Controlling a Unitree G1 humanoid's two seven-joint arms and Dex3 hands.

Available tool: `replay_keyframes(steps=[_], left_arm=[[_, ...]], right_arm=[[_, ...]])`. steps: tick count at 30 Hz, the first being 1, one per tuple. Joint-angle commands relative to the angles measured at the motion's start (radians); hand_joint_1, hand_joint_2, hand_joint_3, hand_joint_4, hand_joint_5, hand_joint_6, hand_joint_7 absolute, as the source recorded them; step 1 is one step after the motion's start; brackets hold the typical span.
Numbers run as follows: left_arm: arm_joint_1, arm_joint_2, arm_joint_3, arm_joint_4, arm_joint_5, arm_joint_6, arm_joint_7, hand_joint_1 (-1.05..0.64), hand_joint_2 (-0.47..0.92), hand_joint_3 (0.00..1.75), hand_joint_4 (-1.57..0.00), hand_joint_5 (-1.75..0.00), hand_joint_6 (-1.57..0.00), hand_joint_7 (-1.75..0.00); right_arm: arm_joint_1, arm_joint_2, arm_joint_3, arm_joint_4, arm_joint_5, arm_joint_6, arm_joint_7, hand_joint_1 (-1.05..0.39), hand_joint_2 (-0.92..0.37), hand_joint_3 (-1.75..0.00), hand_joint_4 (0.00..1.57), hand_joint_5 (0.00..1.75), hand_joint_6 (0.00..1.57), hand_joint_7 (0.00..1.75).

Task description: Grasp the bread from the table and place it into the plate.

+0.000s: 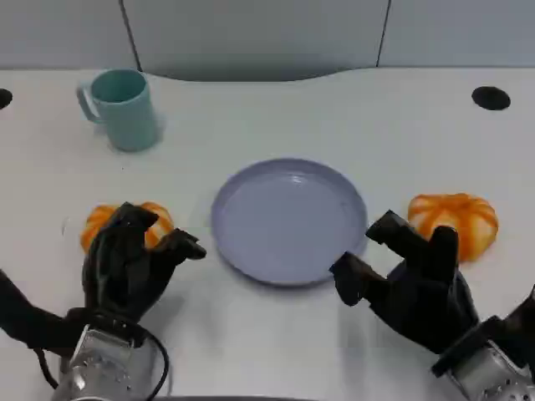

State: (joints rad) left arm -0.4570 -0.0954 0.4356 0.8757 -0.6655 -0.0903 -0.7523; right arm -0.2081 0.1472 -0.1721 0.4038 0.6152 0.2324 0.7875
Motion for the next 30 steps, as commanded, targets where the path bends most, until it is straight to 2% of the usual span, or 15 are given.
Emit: replay_keyframes(steps=[1, 8, 11, 16, 25, 26, 27, 28, 30], left_arm=[[0.005, 0.016, 0.01, -0.003, 0.0, 0.005, -0.013, -1.05, 0.56, 0.0, -1.57, -0.57, -1.57, -0.29], [-0.003, 0.021, 0.012, 0.009, 0.012, 0.002, 0.0, -1.05, 0.55, 0.0, -1.57, -0.57, -1.57, -0.32], [-0.006, 0.02, 0.016, 0.011, 0.012, 0.004, -0.002, -1.05, 0.55, 0.0, -1.57, -0.58, -1.57, -0.33], [-0.008, 0.023, 0.017, 0.021, 0.02, -0.004, -0.007, -1.05, 0.55, 0.0, -1.57, -0.57, -1.57, -0.32], [-0.004, 0.032, 0.02, 0.02, 0.028, -0.003, 0.001, -1.05, 0.56, 0.01, -1.57, -0.58, -1.57, -0.34], [0.003, 0.051, -0.013, 0.017, 0.101, -0.13, -0.002, -1.05, 0.57, 0.01, -1.57, -0.58, -1.57, -0.34], [0.01, 0.067, -0.04, 0.014, 0.164, -0.237, -0.004, -1.05, 0.69, 0.04, -1.57, -0.5, -1.57, -0.23], [0.014, 0.078, -0.058, 0.015, 0.209, -0.315, -0.005, -1.05, 0.73, 0.05, -1.57, -0.45, -1.57, -0.18], [0.011, 0.084, -0.069, 0.031, 0.238, -0.381, -0.005, -1.05, 0.77, 0.05, -1.57, -0.4, -1.57, -0.13]], right_arm=[[0.0, -0.01, -0.002, -0.008, 0.005, -0.002, 0.0, -0.75, -0.92, -0.34, 0.88, 1.56, 0.9, 0.81], [-0.011, -0.012, -0.003, 0.022, -0.002, -0.038, 0.027, -0.76, -0.92, -0.35, 0.84, 1.58, 0.88, 0.83], [-0.018, -0.01, -0.006, 0.046, -0.006, -0.078, 0.052, -0.75, -0.92, -0.39, 0.8, 1.61, 0.81, 0.92], [-0.018, -0.014, -0.005, 0.037, -0.002, -0.046, 0.029, -0.76, -0.92, -0.36, 0.83, 1.62, 0.83, 0.94], [-0.008, -0.005, 0.006, 0.022, -0.011, -0.049, 0.021, -0.76, -0.92, -0.37, 0.84, 1.59, 0.83, 0.94], [-0.009, -0.002, 0.005, 0.024, -0.007, -0.04, 0.015, -0.76, -0.92, -0.37, 0.84, 1.59, 0.83, 0.94], [-0.01, 0.0, 0.004, 0.027, -0.004, -0.035, 0.011, -0.75, -0.92, -0.36, 0.85, 1.59, 0.84, 0.93], [-0.01, 0.002, 0.003, 0.029, -0.002, -0.031, 0.009, -0.75, -0.92, -0.36, 0.85, 1.59, 0.84, 0.93], [-0.011, 0.003, 0.002, 0.029, -0.001, -0.027, 0.007, -0.75, -0.92, -0.36, 0.85, 1.59, 0.84, 0.92]])
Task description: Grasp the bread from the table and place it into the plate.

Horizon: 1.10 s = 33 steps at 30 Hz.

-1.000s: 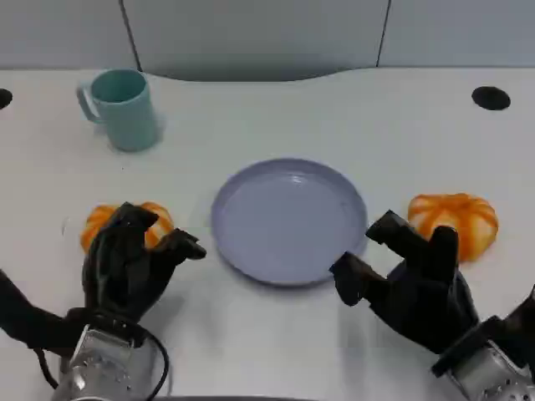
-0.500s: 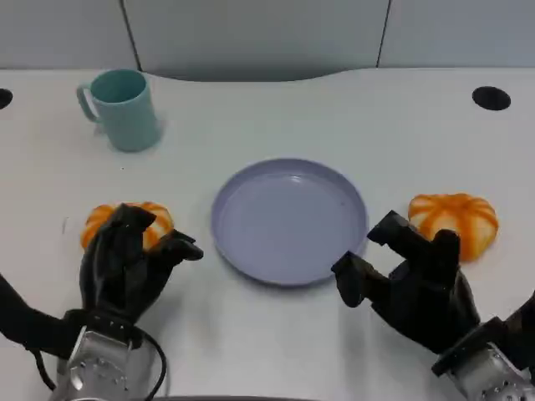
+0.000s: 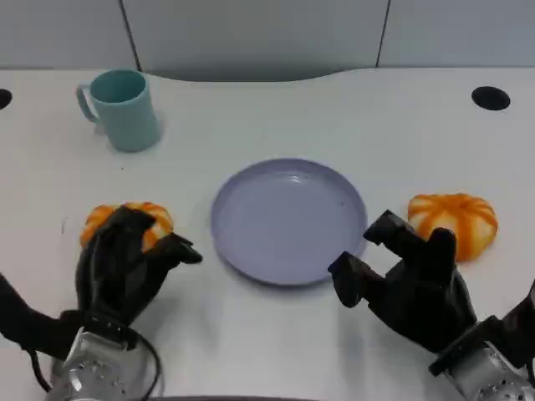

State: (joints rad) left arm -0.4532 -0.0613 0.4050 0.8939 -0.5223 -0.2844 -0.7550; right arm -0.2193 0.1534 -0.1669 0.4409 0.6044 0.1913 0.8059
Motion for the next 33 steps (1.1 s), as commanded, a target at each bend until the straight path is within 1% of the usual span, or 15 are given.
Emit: replay_keyframes(steps=[1, 3, 4, 5, 7, 8, 10, 12, 13, 16, 18, 21, 26, 29, 33], left_arm=[[0.011, 0.11, -0.087, -0.02, 0.231, -0.32, 0.056, -1.05, 0.78, 0.05, -1.57, -0.4, -1.57, -0.12], [0.014, 0.209, -0.156, -0.083, 0.462, -0.496, 0.185, -1.05, 0.89, 0.1, -1.19, -0.2, -1.2, -0.02], [0.009, 0.252, -0.176, -0.115, 0.576, -0.537, 0.277, -1.05, 0.91, 0.11, -1.12, -0.17, -1.14, -0.01], [0.005, 0.272, -0.185, -0.127, 0.638, -0.547, 0.341, -1.05, 0.91, 0.19, -0.98, -0.11, -1.0, -0.01], [-0.017, 0.316, -0.209, -0.128, 0.75, -0.559, 0.46, -1.05, 0.92, 0.24, -0.91, -0.08, -0.92, 0.0], [-0.031, 0.338, -0.224, -0.118, 0.795, -0.564, 0.513, -1.05, 0.92, 0.31, -0.77, -0.03, -0.78, 0.0], [-0.067, 0.378, -0.259, -0.078, 0.882, -0.576, 0.631, -1.05, 0.92, 0.35, -0.65, -0.01, -0.67, 0.0], [-0.099, 0.408, -0.302, -0.026, 0.952, -0.582, 0.743, -1.05, 0.92, 0.41, -0.44, 0.0, -0.5, 0.0], [-0.113, 0.423, -0.324, -0.003, 0.983, -0.581, 0.79, -1.05, 0.92, 0.42, -0.39, 0.0, -0.46, 0.0], [-0.149, 0.455, -0.385, 0.055, 1.039, -0.561, 0.882, -1.05, 0.92, 0.45, -0.3, 0.0, -0.37, 0.0], [-0.187, 0.481, -0.439, 0.102, 1.096, -0.499, 0.939, -1.05, 0.92, 0.49, -0.07, 0.0, -0.2, 0.0], [-0.235, 0.499, -0.502, 0.166, 1.144, -0.429, 1.007, -1.05, 0.92, 0.52, -0.01, 0.0, -0.09, 0.0], [-0.276, 0.503, -0.575, 0.234, 1.163, -0.383, 1.087, -1.05, 0.92, 0.54, 0.0, 0.0, 0.0, 0.0], [-0.309, 0.443, -0.623, 0.336, 1.186, -0.261, 1.191, -1.05, 0.92, 0.63, 0.0, 0.0, 0.0, 0.0], [-0.331, 0.394, -0.642, 0.409, 1.157, -0.17, 1.219, -1.05, 0.92, 0.67, 0.0, 0.0, 0.0, 0.0]], right_arm=[[0.004, 0.001, -0.003, -0.016, 0.005, 0.015, -0.03, -0.75, -0.92, -0.36, 0.85, 1.59, 0.84, 0.92], [0.008, 0.006, -0.002, -0.026, -0.003, 0.012, -0.054, -0.75, -0.92, -0.37, 0.82, 1.66, 0.81, 0.99], [0.007, 0.004, -0.002, -0.023, -0.003, 0.011, -0.053, -0.75, -0.92, -0.37, 0.81, 1.68, 0.8, 1.0], [0.005, 0.003, -0.001, -0.02, -0.002, 0.01, -0.048, -0.75, -0.92, -0.38, 0.8, 1.69, 0.79, 1.01], [0.0, -0.002, -0.004, -0.01, 0.0, 0.011, -0.042, -0.75, -0.92, -0.39, 0.79, 1.7, 0.79, 1.02], [-0.003, -0.005, -0.005, -0.005, 0.001, 0.013, -0.04, -0.75, -0.92, -0.37, 0.79, 1.7, 0.8, 1.01], [-0.005, -0.007, -0.008, -0.001, 0.004, 0.014, -0.037, -0.75, -0.92, -0.37, 0.8, 1.71, 0.82, 1.01], [-0.009, -0.007, -0.011, 0.014, 0.008, 0.005, -0.019, -0.74, -0.92, -0.38, 0.79, 1.7, 0.81, 1.0], [-0.01, -0.006, -0.013, 0.019, 0.011, 0.002, -0.012, -0.74, -0.92, -0.39, 0.79, 1.69, 0.81, 1.0], [-0.006, -0.001, -0.017, 0.02, 0.012, -0.003, -0.011, -0.74, -0.92, -0.39, 0.79, 1.68, 0.81, 0.99], [0.0, 0.001, -0.017, 0.014, 0.006, -0.01, -0.015, -0.74, -0.92, -0.38, 0.8, 1.68, 0.81, 0.98], [0.007, -0.007, -0.014, -0.001, 0.009, 0.014, -0.019, -0.75, -0.92, -0.35, 0.81, 1.65, 0.83, 0.94], [0.011, -0.007, -0.011, 0.003, 0.003, -0.006, -0.006, -0.74, -0.92, -0.38, 0.81, 1.65, 0.83, 0.93], [0.033, -0.01, -0.002, -0.04, -0.002, 0.027, -0.046, -0.75, -0.92, -0.34, 0.81, 1.68, 0.84, 0.94], [0.04, -0.016, 0.007, -0.056, -0.001, 0.04, -0.042, -0.75, -0.92, -0.35, 0.78, 1.73, 0.81, 0.98]])
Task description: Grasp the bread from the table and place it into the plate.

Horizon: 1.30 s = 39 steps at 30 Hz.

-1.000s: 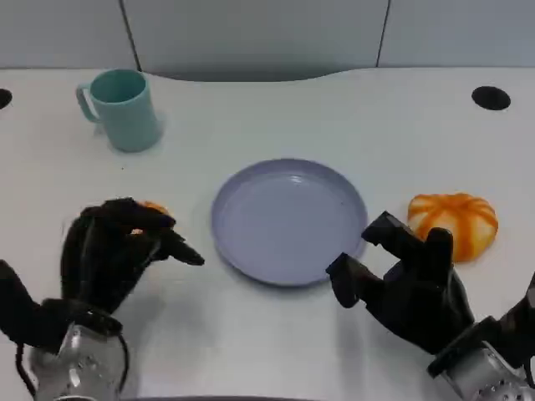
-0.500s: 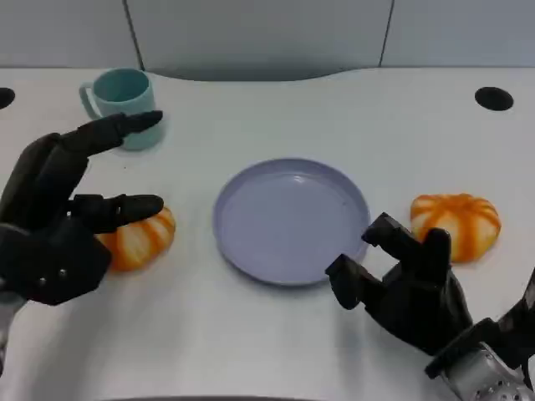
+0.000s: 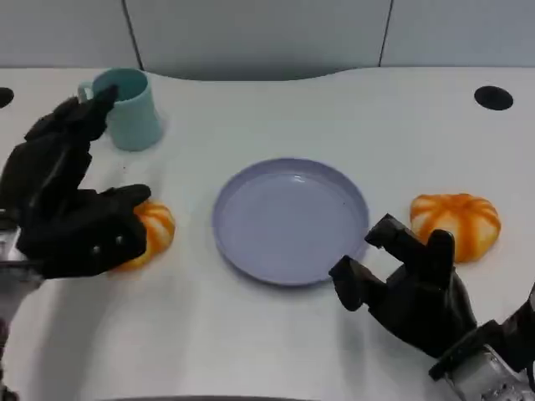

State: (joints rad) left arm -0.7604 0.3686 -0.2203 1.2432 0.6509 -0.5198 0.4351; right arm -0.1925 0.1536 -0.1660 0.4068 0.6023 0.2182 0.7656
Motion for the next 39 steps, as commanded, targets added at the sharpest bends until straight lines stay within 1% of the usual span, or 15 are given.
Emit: replay_keyframes(steps=[1, 3, 4, 9, 18, 21, 24, 27, 29, 32, 34, 36, 37, 38, 39], left_arm=[[-0.026, -0.047, -0.019, 0.072, -0.023, 0.084, 0.027, -1.05, 0.92, 0.67, 0.0, 0.0, 0.0, 0.0], [-0.027, -0.066, -0.028, 0.091, -0.026, 0.12, 0.029, -1.05, 0.92, 0.68, 0.0, 0.0, 0.0, 0.0], [-0.028, -0.076, -0.034, 0.098, -0.027, 0.139, 0.026, -1.05, 0.92, 0.72, 0.0, 0.0, 0.0, 0.0], [-0.032, -0.115, -0.057, 0.116, -0.027, 0.211, 0.005, -1.05, 0.92, 0.75, 0.0, 0.0, 0.0, 0.0], [-0.023, -0.168, -0.098, 0.135, -0.016, 0.277, -0.02, -1.05, 0.92, 0.72, 0.0, 0.0, 0.0, 0.0], [-0.018, -0.184, -0.116, 0.141, -0.008, 0.296, -0.028, -1.05, 0.92, 0.72, 0.0, 0.0, 0.0, 0.0], [-0.018, -0.19, -0.136, 0.145, 0.004, 0.32, -0.044, -1.05, 0.92, 0.72, 0.0, 0.0, 0.0, 0.0], [-0.02, -0.195, -0.162, 0.149, 0.022, 0.353, -0.071, -1.05, 0.92, 0.71, 0.0, 0.0, 0.0, 0.0], [-0.021, -0.191, -0.172, 0.15, 0.029, 0.363, -0.081, -1.05, 0.92, 0.63, 0.0, 0.0, 0.0, 0.0], [-0.026, -0.177, -0.187, 0.154, 0.041, 0.381, -0.098, -1.05, 0.92, 0.61, 0.0, 0.0, 0.0, 0.0], [-0.031, -0.169, -0.188, 0.155, 0.039, 0.394, -0.12, -1.05, 0.92, 0.56, 0.0, 0.0, 0.0, 0.0], [-0.034, -0.164, -0.188, 0.156, 0.038, 0.4, -0.136, -1.05, 0.92, 0.54, 0.0, 0.0, 0.0, 0.0], [-0.034, -0.162, -0.189, 0.156, 0.038, 0.402, -0.142, -1.05, 0.92, 0.43, 0.0, 0.0, -0.02, -0.04], [-0.035, -0.157, -0.188, 0.157, 0.037, 0.405, -0.153, -1.05, 0.92, 0.39, 0.0, 0.0, -0.03, -0.06], [-0.036, -0.155, -0.188, 0.157, 0.037, 0.407, -0.16, -1.05, 0.92, 0.28, 0.0, -0.09, -0.02, -0.37]], right_arm=[[0.015, -0.017, 0.008, -0.023, 0.002, 0.014, 0.003, -0.75, -0.92, -0.37, 0.77, 1.73, 0.8, 0.99], [0.022, -0.017, 0.013, -0.03, -0.001, 0.009, 0.005, -0.74, -0.92, -0.37, 0.77, 1.73, 0.8, 1.01], [0.028, -0.017, 0.015, -0.039, -0.003, 0.011, -0.001, -0.75, -0.92, -0.39, 0.76, 1.74, 0.78, 1.03], [0.056, -0.019, 0.025, -0.082, 0.002, 0.037, -0.029, -0.76, -0.92, -0.35, 0.77, 1.73, 0.77, 1.05], [0.085, -0.01, 0.027, -0.117, 0.015, 0.047, -0.034, -0.76, -0.92, -0.35, 0.82, 1.62, 0.8, 1.01], [0.092, -0.014, 0.028, -0.126, 0.023, 0.056, -0.021, -0.75, -0.92, -0.39, 0.81, 1.62, 0.78, 1.0], [0.098, -0.018, 0.028, -0.136, 0.028, 0.068, -0.025, -0.75, -0.92, -0.4, 0.81, 1.62, 0.78, 1.0], [0.107, -0.022, 0.027, -0.154, 0.029, 0.078, -0.033, -0.76, -0.92, -0.37, 0.83, 1.57, 0.8, 0.98], [0.111, -0.026, 0.027, -0.159, 0.029, 0.075, -0.022, -0.76, -0.92, -0.37, 0.84, 1.57, 0.8, 0.98], [0.112, -0.035, 0.022, -0.163, 0.039, 0.083, -0.006, -0.76, -0.92, -0.37, 0.84, 1.55, 0.81, 0.98], [0.114, -0.044, 0.021, -0.17, 0.048, 0.098, -0.002, -0.76, -0.92, -0.34, 0.9, 1.44, 0.87, 0.88], [0.116, -0.052, 0.022, -0.177, 0.054, 0.105, 0.004, -0.76, -0.92, -0.34, 0.91, 1.42, 0.89, 0.86], [0.118, -0.055, 0.023, -0.18, 0.056, 0.107, 0.007, -0.76, -0.92, -0.33, 0.92, 1.41, 0.89, 0.85], [0.124, -0.059, 0.025, -0.192, 0.057, 0.107, 0.005, -0.76, -0.92, -0.33, 0.92, 1.4, 0.9, 0.84], [0.129, -0.061, 0.026, -0.201, 0.057, 0.106, 0.003, -0.76, -0.92, -0.32, 0.93, 1.4, 0.9, 0.84]])
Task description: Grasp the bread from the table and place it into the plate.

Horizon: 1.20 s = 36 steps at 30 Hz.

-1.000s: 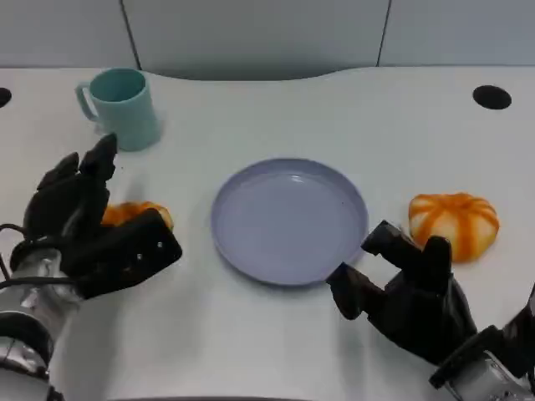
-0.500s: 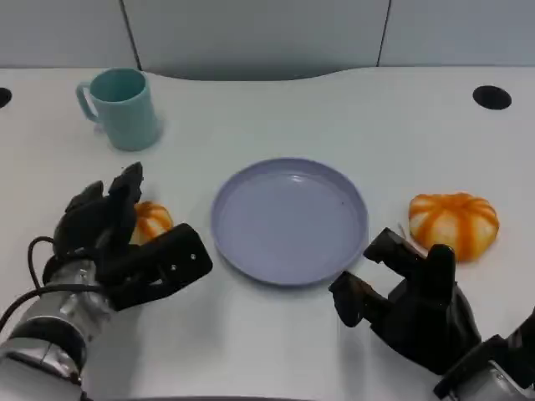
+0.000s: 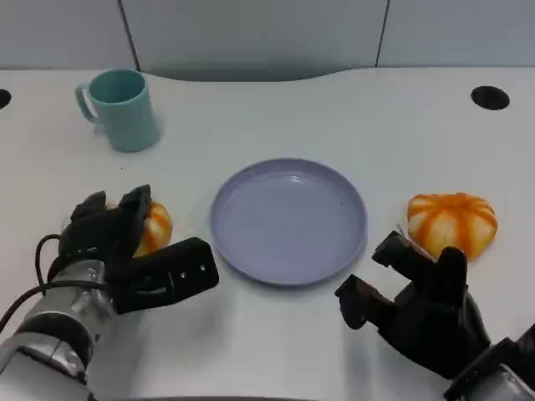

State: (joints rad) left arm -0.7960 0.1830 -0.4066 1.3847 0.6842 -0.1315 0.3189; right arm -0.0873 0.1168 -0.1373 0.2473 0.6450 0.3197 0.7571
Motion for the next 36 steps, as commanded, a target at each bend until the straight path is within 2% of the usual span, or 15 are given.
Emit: replay_keyframes(steps=[1, 2, 4, 6, 9, 12, 13, 14, 15, 16, 18, 23, 28, 30, 36], left_arm=[[0.0, 0.032, -0.001, 0.016, 0.004, 0.019, -0.048, -1.05, 0.92, 0.21, 0.0, -0.63, -0.01, -1.13], [-0.001, 0.033, -0.001, 0.016, 0.003, 0.02, -0.05, -1.05, 0.92, 0.19, 0.0, -1.17, 0.0, -1.43], [0.003, 0.04, 0.003, 0.016, 0.002, 0.023, -0.039, -1.05, 0.89, 0.15, 0.0, -1.6, 0.0, -1.66], [0.01, 0.042, 0.016, 0.015, -0.007, 0.025, 0.006, -1.05, 0.76, 0.08, 0.0, -1.71, 0.0, -1.73], [0.015, 0.036, 0.029, 0.015, -0.016, 0.026, 0.047, -1.05, 0.52, 0.01, -0.42, -1.74, -0.22, -1.74], [0.015, 0.036, 0.036, 0.015, -0.021, 0.017, 0.048, -1.05, 0.46, 0.0, -0.54, -1.75, -0.34, -1.75], [0.016, 0.037, 0.041, 0.014, -0.024, 0.009, 0.048, -1.05, 0.47, 0.17, -0.75, -1.65, -0.7, -1.55], [0.016, 0.038, 0.046, 0.014, -0.026, 0.002, 0.05, -1.05, 0.07, 1.08, -0.91, -1.55, -0.99, -1.33], [0.017, 0.039, 0.049, 0.014, -0.027, -0.003, 0.052, -1.05, -0.1, 1.4, -0.97, -1.52, -1.08, -1.26], [0.017, 0.039, 0.051, 0.014, -0.025, -0.005, 0.054, -1.05, -0.21, 1.61, -1.0, -1.51, -1.13, -1.22], [0.016, 0.044, 0.065, 0.012, -0.035, -0.023, 0.057, -1.05, -0.26, 1.71, -1.01, -1.5, -1.16, -1.2], [-0.007, 0.055, 0.157, 0.002, -0.113, -0.113, 0.11, -1.05, 0.08, 1.75, -0.94, -1.66, -0.95, -1.5], [-0.045, 0.07, 0.195, -0.005, -0.139, -0.172, 0.139, -1.05, 0.29, 1.67, -0.83, -1.74, -0.8, -1.67], [-0.074, 0.08, 0.206, -0.011, -0.143, -0.217, 0.189, -1.05, 0.52, 1.39, -0.82, -1.75, -0.65, -1.73], [-0.125, 0.085, 0.245, -0.017, -0.174, -0.317, 0.206, -1.02, 0.77, 0.74, -0.75, -1.75, -0.56, -1.72]], right_arm=[[0.027, -0.025, -0.002, -0.047, 0.014, 0.005, 0.009, -0.76, -0.92, -0.31, 0.94, 1.39, 0.91, 0.83], [0.029, -0.025, -0.001, -0.051, 0.013, 0.005, 0.007, -0.76, -0.92, -0.31, 0.94, 1.39, 0.91, 0.82], [0.041, -0.023, -0.002, -0.073, 0.024, 0.012, 0.009, -0.77, -0.92, -0.29, 0.94, 1.38, 0.92, 0.81], [0.051, -0.026, -0.002, -0.089, 0.035, 0.021, 0.014, -0.77, -0.92, -0.27, 0.94, 1.38, 0.91, 0.8], [0.063, -0.025, 0.002, -0.107, 0.027, 0.017, 0.0, -0.78, -0.92, -0.26, 0.94, 1.38, 0.93, 0.8], [0.073, -0.02, 0.006, -0.12, 0.02, 0.006, -0.01, -0.8, -0.92, -0.26, 0.95, 1.39, 0.93, 0.81], [0.078, -0.016, 0.007, -0.127, 0.019, 0.001, -0.016, -0.79, -0.92, -0.28, 0.93, 1.41, 0.92, 0.82], [0.083, -0.013, 0.008, -0.135, 0.019, 0.0, -0.022, -0.78, -0.92, -0.3, 0.92, 1.43, 0.91, 0.84], [0.085, -0.011, 0.009, -0.141, 0.019, 0.001, -0.027, -0.78, -0.92, -0.3, 0.92, 1.43, 0.91, 0.85], [0.086, -0.012, 0.01, -0.144, 0.021, 0.003, -0.03, -0.78, -0.92, -0.3, 0.91, 1.44, 0.9, 0.86], [0.084, -0.01, 0.009, -0.138, 0.023, -0.005, -0.027, -0.78, -0.92, -0.31, 0.91, 1.45, 0.9, 0.86], [0.064, -0.007, -0.001, -0.107, 0.028, -0.028, -0.015, -0.77, -0.92, -0.33, 0.9, 1.46, 0.88, 0.87], [0.049, -0.009, -0.001, -0.084, 0.03, -0.037, -0.003, -0.76, -0.92, -0.36, 0.89, 1.48, 0.87, 0.89], [0.034, -0.007, -0.003, -0.069, 0.032, -0.037, -0.004, -0.76, -0.92, -0.34, 0.89, 1.47, 0.87, 0.89], [-0.004, -0.002, -0.009, -0.004, 0.028, -0.081, 0.04, -0.76, -0.92, -0.35, 0.88, 1.47, 0.86, 0.89]])
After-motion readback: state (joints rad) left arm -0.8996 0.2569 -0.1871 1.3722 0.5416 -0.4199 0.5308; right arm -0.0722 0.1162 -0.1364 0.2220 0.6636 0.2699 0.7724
